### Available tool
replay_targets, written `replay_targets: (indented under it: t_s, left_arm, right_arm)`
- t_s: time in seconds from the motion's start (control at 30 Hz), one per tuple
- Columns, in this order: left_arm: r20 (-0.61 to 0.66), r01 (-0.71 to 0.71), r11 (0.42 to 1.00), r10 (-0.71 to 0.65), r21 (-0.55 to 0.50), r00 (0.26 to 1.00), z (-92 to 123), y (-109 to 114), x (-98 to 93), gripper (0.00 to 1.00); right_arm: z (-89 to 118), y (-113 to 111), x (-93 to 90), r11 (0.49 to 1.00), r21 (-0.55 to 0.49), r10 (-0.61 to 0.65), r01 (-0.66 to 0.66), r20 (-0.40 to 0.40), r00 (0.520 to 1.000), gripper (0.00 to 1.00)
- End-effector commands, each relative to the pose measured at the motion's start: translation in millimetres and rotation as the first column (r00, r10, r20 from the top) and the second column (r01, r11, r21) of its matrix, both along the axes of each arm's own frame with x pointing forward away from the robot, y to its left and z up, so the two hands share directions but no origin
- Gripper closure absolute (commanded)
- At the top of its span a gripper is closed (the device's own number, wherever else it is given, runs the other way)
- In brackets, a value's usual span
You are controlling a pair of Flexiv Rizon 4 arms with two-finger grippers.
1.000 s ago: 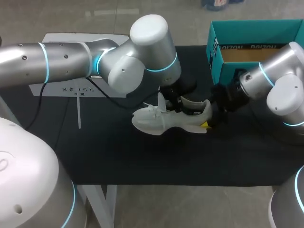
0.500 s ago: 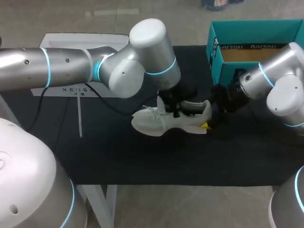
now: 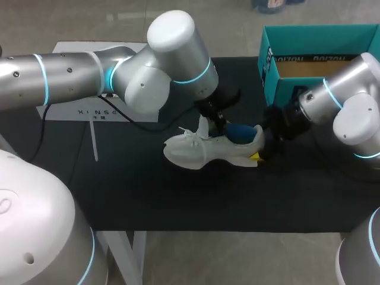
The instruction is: Take the shoe out of the shoebox, open the shoe tongue, remove and reinsert the insole, then place the shoe into the shoebox
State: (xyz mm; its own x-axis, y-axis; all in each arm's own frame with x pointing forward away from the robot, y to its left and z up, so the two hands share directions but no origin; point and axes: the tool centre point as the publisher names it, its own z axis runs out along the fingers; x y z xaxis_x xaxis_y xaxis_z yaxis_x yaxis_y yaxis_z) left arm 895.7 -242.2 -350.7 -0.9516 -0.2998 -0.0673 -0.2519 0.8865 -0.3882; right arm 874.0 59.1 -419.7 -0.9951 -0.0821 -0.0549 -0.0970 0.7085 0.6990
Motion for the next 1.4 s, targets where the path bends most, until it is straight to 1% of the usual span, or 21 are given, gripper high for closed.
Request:
replay_targets:
  t_s: [0.03, 0.17, 0.3, 0.43, 0.5, 0.6, 0.67, 0.77, 1.0, 1.1, 1.17, 1.3, 1.4]
  left_arm:
    - [-0.002, -0.003, 1.0, 0.003, -0.017, 1.0, 9, 13, -1.2, 1.0]
    - [-0.05, -0.043, 0.996, 0.039, -0.076, 0.998, 14, 17, 1.1, 1.0]
    - [-0.123, -0.095, 0.978, 0.073, -0.186, 0.99, 28, 19, 1.4, 1.0]
    - [-0.17, -0.105, 0.961, 0.062, -0.256, 0.983, 42, 13, 0.2, 1.0]
    - [-0.207, -0.118, 0.95, 0.059, -0.287, 0.976, 47, 10, 1.2, 1.0]
    - [-0.225, -0.119, 0.943, 0.049, -0.312, 0.973, 52, 5, 2.2, 1.0]
    - [-0.262, -0.131, 0.927, 0.036, -0.352, 0.964, 59, 1, 1.5, 1.0]
    - [-0.255, -0.108, 0.927, 0.014, -0.359, 0.967, 64, -6, 0.4, 1.0]
    - [-0.252, -0.088, 0.936, 0.0, -0.341, 0.968, 54, -21, 0.4, 1.0]
    - [-0.251, -0.098, 0.925, 0.002, -0.368, 0.968, 58, -28, 0.7, 1.0]
    - [-0.245, -0.097, 0.917, -0.001, -0.387, 0.969, 64, -33, 0.4, 1.0]
    - [-0.244, -0.095, 0.894, -0.017, -0.439, 0.97, 82, -45, -2.8, 1.0]
    - [-0.278, -0.103, 0.853, -0.051, -0.512, 0.959, 106, -50, -7.8, 1.0]
  right_arm:
    - [-1, 2, -2.1, 1.0, -0.004, 0.0, 0.0, 0.001, 1.0, 1.0]
    - [-1, 2, -2.1, 1.0, -0.004, 0.0, 0.0, 0.001, 1.0, 1.0]
    - [-1, 2, -2.1, 1.0, -0.004, 0.0, 0.0, 0.001, 1.0, 1.0]
    - [-1, 2, -2.1, 1.0, -0.004, 0.0, 0.0, 0.001, 1.0, 1.0]
    - [-1, 2, -2.1, 1.0, -0.004, 0.0, 0.0, 0.001, 1.0, 1.0]
    - [-1, 2, -2.1, 1.0, -0.004, 0.0, 0.0, 0.001, 1.0, 1.0]
    - [-1, 2, -2.1, 1.0, -0.004, 0.0, 0.0, 0.001, 1.0, 1.0]
    - [-1, 2, -2.1, 1.0, -0.004, 0.0, 0.0, 0.001, 1.0, 1.0]
    - [-1, 2, -2.1, 1.0, -0.004, 0.0, 0.0, 0.001, 1.0, 1.0]
    - [-1, 2, -2.1, 1.0, -0.004, 0.0, 0.0, 0.001, 1.0, 1.0]
    - [-1, 2, -2.1, 1.0, -0.004, 0.0, 0.0, 0.001, 1.0, 1.0]
    - [-1, 2, -2.1, 1.0, -0.004, 0.0, 0.0, 0.001, 1.0, 1.0]
    - [-1, 2, -2.1, 1.0, -0.004, 0.0, 0.0, 0.001, 1.0, 1.0]
